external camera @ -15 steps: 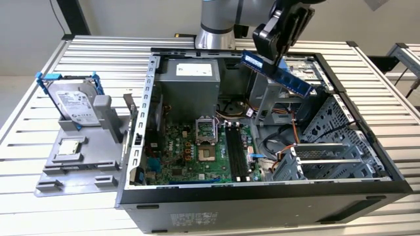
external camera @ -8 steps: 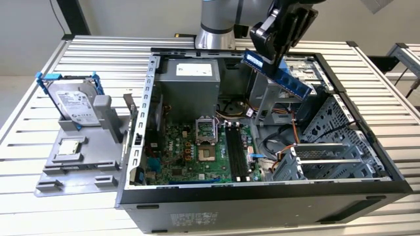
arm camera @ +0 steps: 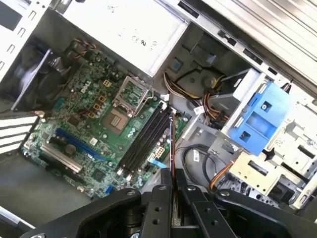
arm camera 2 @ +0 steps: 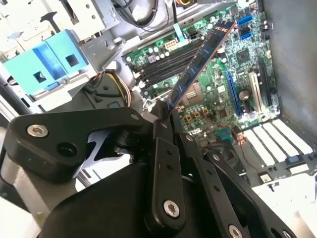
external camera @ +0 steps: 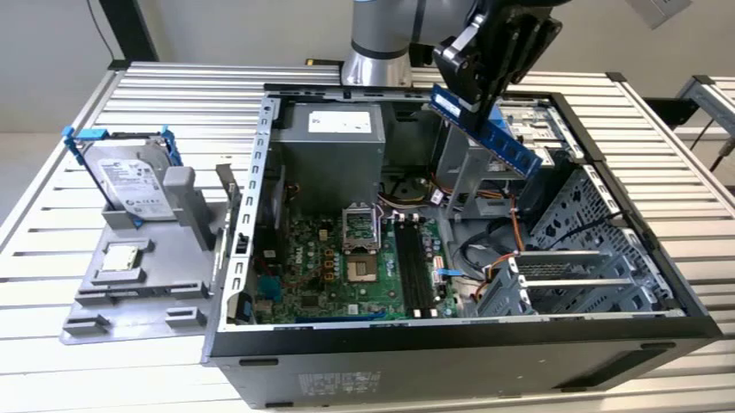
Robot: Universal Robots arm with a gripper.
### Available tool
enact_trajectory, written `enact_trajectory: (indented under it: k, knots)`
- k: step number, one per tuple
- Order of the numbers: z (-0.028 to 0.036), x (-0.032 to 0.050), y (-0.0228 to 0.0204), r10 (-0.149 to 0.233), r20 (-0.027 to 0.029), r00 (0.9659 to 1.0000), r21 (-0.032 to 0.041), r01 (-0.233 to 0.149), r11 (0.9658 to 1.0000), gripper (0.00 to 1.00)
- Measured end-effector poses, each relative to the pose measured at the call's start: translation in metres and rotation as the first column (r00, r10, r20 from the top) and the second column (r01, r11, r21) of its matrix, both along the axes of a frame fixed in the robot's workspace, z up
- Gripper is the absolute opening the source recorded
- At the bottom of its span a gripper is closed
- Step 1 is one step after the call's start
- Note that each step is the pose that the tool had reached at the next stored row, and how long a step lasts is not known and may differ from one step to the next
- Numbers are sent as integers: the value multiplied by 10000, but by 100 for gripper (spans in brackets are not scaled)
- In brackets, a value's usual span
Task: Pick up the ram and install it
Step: 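Insert the ram into the slot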
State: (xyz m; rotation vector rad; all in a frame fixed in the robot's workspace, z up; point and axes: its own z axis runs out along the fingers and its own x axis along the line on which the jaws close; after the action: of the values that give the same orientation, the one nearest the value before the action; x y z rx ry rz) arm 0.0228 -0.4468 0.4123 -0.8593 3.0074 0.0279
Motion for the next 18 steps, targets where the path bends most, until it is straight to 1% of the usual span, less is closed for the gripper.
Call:
enact_trajectory:
  k: [2,4,6,8,11,13,16,18]
  knots:
    - [0,0,0,-258,0,9997,-1,258,9997,0]
    - [0,0,-1,-568,0,9984,0,568,9984,0]
    - [0,0,-1,-871,0,9962,-1,871,9962,0]
    - [0,0,0,-1171,0,9931,-1,1171,9931,0]
    - [0,0,-1,-1626,0,9867,-1,1626,9867,0]
    - [0,0,0,-1912,0,9815,-1,1912,9815,0]
    - [0,0,0,-2350,0,9720,0,2350,9720,0]
    - [0,0,0,-2631,0,9648,-1,2631,9648,0]
